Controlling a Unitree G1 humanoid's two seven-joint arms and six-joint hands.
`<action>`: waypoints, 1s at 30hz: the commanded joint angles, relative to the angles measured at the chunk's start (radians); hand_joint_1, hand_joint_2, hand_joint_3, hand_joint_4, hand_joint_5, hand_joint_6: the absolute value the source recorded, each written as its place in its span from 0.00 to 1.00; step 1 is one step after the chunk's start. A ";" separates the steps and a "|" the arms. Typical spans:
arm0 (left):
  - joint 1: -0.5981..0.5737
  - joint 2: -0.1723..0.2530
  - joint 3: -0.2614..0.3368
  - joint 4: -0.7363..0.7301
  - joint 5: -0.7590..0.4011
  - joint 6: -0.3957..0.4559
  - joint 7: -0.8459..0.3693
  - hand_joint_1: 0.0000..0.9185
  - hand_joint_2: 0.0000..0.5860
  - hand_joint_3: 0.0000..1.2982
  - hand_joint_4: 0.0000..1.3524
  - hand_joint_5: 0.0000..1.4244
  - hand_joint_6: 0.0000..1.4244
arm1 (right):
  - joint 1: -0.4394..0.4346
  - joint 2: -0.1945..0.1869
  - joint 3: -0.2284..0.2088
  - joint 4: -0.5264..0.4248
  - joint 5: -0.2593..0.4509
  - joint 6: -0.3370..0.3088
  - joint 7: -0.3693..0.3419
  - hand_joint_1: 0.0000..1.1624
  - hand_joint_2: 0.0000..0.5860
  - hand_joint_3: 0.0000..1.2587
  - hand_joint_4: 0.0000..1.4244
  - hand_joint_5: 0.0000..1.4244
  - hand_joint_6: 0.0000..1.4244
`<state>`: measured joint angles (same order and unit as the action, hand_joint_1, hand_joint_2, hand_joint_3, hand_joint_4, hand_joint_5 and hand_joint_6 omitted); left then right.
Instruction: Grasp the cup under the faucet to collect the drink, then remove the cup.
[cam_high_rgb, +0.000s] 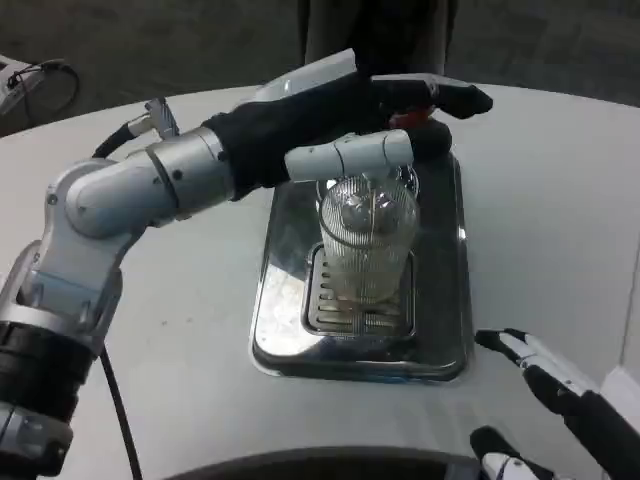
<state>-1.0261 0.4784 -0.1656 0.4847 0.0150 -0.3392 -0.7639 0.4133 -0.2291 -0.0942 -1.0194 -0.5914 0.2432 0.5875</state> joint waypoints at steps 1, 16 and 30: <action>0.029 0.005 -0.055 0.033 0.072 -0.010 -0.024 0.00 0.16 0.17 0.10 0.17 0.14 | -0.058 0.044 -0.025 0.047 0.135 0.052 -0.064 0.44 0.56 0.01 0.00 0.00 0.04; 0.031 0.003 -0.055 0.041 0.079 -0.042 -0.004 0.00 0.14 0.17 0.10 0.17 0.14 | -0.329 0.075 0.136 0.341 0.165 0.072 -0.260 0.54 0.42 0.00 0.00 0.03 0.07; 0.026 0.006 -0.038 0.063 0.053 -0.066 -0.015 0.00 0.03 0.17 0.10 0.16 0.15 | -0.486 0.127 0.205 0.505 0.161 0.133 -0.403 0.55 0.41 0.00 0.00 0.04 0.07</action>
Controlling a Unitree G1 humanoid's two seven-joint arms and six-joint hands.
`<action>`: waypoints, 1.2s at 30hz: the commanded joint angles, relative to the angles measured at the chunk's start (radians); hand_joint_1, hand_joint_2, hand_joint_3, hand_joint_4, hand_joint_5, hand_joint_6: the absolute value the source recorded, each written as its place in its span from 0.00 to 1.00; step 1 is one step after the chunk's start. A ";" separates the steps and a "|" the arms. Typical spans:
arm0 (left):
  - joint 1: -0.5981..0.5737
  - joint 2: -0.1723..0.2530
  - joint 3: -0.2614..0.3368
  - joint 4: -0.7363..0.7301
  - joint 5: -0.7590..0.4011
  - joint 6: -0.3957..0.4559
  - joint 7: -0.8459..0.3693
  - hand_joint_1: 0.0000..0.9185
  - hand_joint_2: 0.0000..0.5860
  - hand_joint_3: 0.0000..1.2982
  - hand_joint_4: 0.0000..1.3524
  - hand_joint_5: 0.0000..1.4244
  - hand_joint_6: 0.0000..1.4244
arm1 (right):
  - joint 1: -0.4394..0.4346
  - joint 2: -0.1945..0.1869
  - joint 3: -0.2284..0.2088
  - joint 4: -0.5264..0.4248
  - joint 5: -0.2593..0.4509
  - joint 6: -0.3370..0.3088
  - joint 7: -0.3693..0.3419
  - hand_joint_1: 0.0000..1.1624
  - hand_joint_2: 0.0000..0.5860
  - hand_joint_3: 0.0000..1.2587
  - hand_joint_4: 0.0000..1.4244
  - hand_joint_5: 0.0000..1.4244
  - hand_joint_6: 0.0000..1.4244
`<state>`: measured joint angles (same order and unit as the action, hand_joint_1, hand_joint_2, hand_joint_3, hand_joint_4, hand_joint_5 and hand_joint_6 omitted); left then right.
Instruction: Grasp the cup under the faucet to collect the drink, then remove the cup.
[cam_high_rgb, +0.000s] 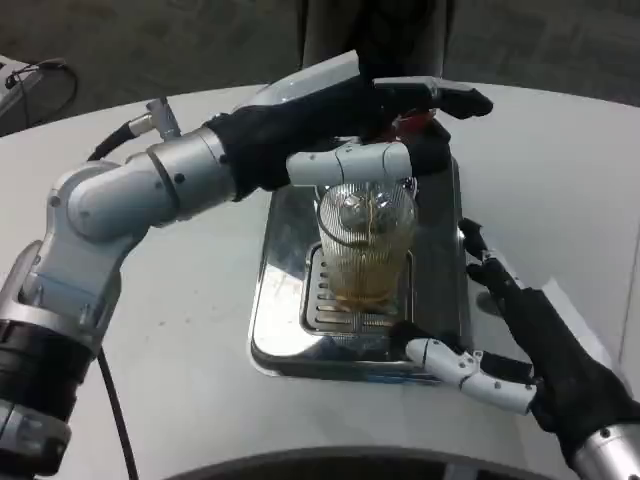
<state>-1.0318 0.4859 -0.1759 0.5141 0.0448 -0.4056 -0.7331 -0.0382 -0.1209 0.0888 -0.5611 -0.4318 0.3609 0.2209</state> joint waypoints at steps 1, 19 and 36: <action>0.031 -0.002 -0.027 0.036 0.021 -0.002 -0.045 0.00 0.03 0.17 0.10 0.16 0.15 | -0.044 0.018 0.032 0.056 -0.006 0.010 -0.047 0.55 0.41 0.00 0.00 0.04 0.07; 0.012 0.002 -0.020 0.079 0.015 -0.040 -0.040 0.00 0.00 0.17 0.10 0.16 0.15 | -0.155 0.094 0.094 0.290 -0.050 -0.075 -0.288 0.59 0.39 0.00 0.00 0.03 0.04; -0.010 0.006 -0.018 0.113 0.021 -0.062 -0.041 0.00 0.00 0.17 0.10 0.15 0.13 | -0.264 0.142 0.094 0.428 -0.033 -0.082 -0.355 0.60 0.39 0.00 0.02 0.04 0.05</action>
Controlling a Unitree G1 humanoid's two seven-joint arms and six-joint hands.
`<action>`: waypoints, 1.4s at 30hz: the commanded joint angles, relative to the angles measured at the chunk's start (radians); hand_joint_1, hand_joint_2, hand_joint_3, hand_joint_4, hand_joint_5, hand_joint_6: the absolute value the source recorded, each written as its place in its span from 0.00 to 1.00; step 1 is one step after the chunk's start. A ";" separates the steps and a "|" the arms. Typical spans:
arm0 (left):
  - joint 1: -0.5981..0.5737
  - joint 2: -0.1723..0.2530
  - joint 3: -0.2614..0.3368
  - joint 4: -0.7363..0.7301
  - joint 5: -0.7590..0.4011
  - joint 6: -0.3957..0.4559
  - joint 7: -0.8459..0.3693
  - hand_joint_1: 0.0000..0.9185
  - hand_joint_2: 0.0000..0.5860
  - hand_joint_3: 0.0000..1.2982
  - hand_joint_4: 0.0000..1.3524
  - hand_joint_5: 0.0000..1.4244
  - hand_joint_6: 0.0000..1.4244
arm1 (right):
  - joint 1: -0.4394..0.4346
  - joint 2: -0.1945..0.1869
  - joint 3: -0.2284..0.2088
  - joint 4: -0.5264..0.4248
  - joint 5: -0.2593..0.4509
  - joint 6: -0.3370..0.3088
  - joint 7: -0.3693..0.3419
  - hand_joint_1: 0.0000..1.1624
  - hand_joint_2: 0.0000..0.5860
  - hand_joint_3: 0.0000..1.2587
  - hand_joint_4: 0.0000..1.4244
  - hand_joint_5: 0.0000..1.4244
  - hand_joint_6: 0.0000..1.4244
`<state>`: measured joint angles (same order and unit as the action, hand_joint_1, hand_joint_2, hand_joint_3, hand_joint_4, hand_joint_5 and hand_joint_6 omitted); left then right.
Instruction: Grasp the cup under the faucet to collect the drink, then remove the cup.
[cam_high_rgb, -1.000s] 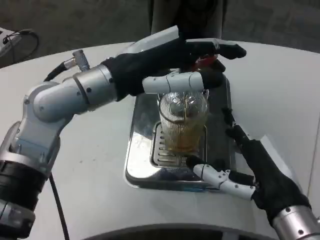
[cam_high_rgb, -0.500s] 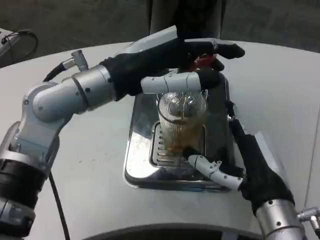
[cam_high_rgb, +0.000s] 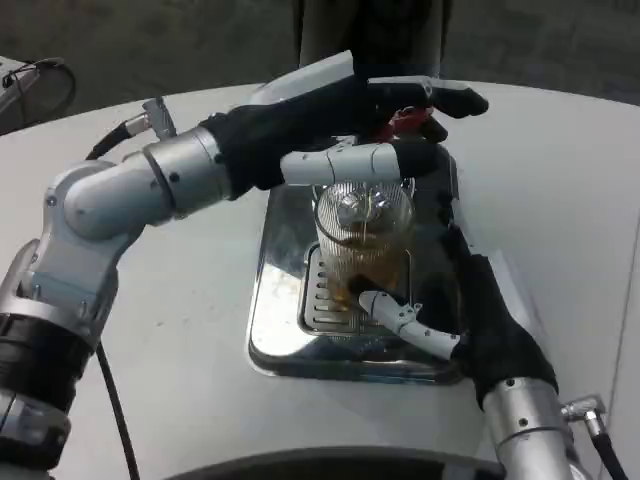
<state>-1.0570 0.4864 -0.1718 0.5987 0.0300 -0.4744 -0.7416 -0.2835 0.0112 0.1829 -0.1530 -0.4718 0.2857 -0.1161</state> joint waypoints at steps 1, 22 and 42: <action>0.014 0.005 -0.023 0.030 0.036 0.005 -0.033 0.00 0.00 0.17 0.10 0.15 0.13 | -0.022 0.011 -0.001 0.025 0.010 -0.009 -0.019 0.60 0.39 0.00 0.02 0.04 0.05; -0.005 0.017 -0.021 0.026 0.040 0.001 -0.050 0.00 0.00 0.18 0.11 0.16 0.11 | -0.081 0.045 0.010 0.084 0.043 -0.026 -0.038 0.59 0.38 0.00 0.04 0.06 0.00; -0.008 0.027 -0.022 -0.001 0.044 0.016 -0.063 0.00 0.00 0.19 0.12 0.17 0.10 | -0.143 0.058 0.011 0.176 0.058 -0.070 -0.088 0.58 0.38 0.00 0.02 0.05 0.00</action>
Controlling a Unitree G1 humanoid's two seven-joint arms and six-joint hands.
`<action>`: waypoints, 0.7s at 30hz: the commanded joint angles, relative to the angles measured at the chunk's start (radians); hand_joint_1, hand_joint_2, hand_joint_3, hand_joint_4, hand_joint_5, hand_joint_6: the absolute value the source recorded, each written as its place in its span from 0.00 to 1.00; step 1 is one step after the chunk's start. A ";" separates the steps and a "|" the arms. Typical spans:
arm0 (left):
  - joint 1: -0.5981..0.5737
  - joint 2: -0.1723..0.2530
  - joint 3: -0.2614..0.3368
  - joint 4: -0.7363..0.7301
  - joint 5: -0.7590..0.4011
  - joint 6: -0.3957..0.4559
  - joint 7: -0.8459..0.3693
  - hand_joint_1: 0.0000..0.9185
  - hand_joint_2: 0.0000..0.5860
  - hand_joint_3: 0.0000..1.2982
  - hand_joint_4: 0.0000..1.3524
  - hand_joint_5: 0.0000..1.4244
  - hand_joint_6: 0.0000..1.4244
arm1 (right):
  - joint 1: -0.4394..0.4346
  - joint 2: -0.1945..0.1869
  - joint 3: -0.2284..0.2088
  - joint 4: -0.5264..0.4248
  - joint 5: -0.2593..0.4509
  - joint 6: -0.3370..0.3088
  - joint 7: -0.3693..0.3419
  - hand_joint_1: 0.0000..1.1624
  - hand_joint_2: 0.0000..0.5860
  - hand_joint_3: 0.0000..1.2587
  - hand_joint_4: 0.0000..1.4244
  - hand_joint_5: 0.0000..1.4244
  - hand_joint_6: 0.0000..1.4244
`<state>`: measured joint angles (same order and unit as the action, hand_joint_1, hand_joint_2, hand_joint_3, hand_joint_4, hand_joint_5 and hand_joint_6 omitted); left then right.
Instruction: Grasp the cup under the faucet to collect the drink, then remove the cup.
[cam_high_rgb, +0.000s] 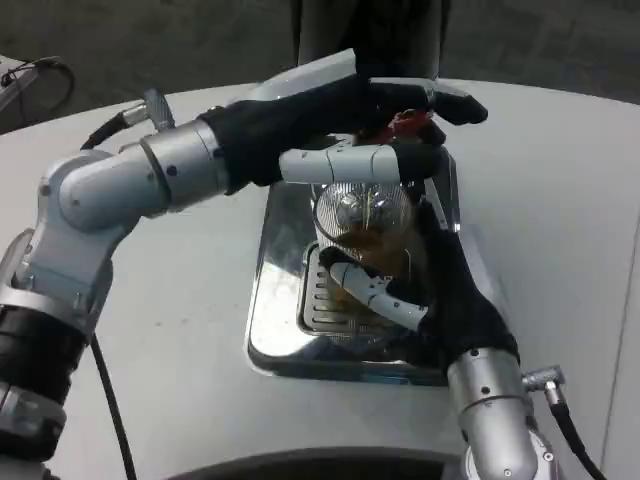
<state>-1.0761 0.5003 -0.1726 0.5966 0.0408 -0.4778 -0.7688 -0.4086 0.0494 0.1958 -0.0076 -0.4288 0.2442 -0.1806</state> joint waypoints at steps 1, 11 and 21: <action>0.009 0.013 -0.021 0.001 0.034 0.020 -0.036 0.00 0.00 0.19 0.12 0.17 0.10 | -0.023 0.020 -0.003 0.038 0.016 -0.031 -0.025 0.58 0.38 0.00 0.02 0.05 0.00; -0.002 0.017 -0.024 0.008 0.045 0.022 -0.041 0.00 0.00 0.19 0.12 0.17 0.10 | -0.043 0.045 -0.009 0.104 0.007 -0.063 -0.088 0.58 0.38 0.00 0.02 0.05 0.00; -0.008 0.019 -0.028 0.025 0.053 0.015 -0.039 0.00 0.00 0.19 0.12 0.18 0.10 | -0.065 0.065 -0.001 0.147 0.004 -0.072 -0.135 0.58 0.38 0.00 0.04 0.07 0.00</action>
<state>-1.0950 0.5072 -0.1763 0.6004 0.0526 -0.4672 -0.7793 -0.4604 0.0940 0.1891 0.1183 -0.4279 0.1897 -0.2942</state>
